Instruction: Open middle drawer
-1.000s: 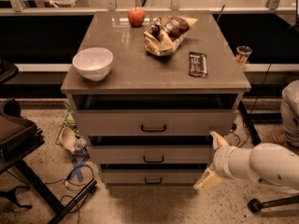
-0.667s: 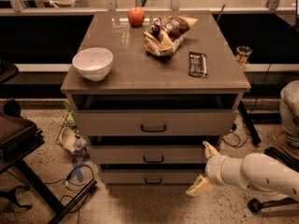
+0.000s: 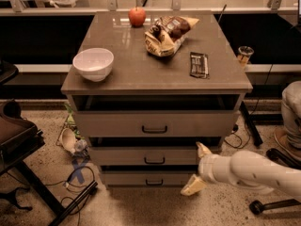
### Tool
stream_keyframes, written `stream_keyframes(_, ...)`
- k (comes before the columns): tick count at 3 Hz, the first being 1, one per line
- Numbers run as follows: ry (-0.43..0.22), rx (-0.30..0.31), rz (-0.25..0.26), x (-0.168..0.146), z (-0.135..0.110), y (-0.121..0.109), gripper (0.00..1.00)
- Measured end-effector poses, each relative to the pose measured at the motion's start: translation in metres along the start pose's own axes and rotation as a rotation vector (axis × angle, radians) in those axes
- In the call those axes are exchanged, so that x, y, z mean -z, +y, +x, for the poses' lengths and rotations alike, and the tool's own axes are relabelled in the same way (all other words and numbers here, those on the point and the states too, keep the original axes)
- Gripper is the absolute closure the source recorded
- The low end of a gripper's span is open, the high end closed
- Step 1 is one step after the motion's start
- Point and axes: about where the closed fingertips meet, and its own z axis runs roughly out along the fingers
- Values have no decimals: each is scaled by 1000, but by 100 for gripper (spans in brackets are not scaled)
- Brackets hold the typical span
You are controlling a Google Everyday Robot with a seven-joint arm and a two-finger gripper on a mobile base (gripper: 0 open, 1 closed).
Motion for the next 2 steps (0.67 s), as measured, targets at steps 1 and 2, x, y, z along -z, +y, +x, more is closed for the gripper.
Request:
stream_keyframes(1, 45, 61, -36, -51, -3, -20, 0)
stream_keyframes(2, 75, 92, -48, -70, -1, -32, 0)
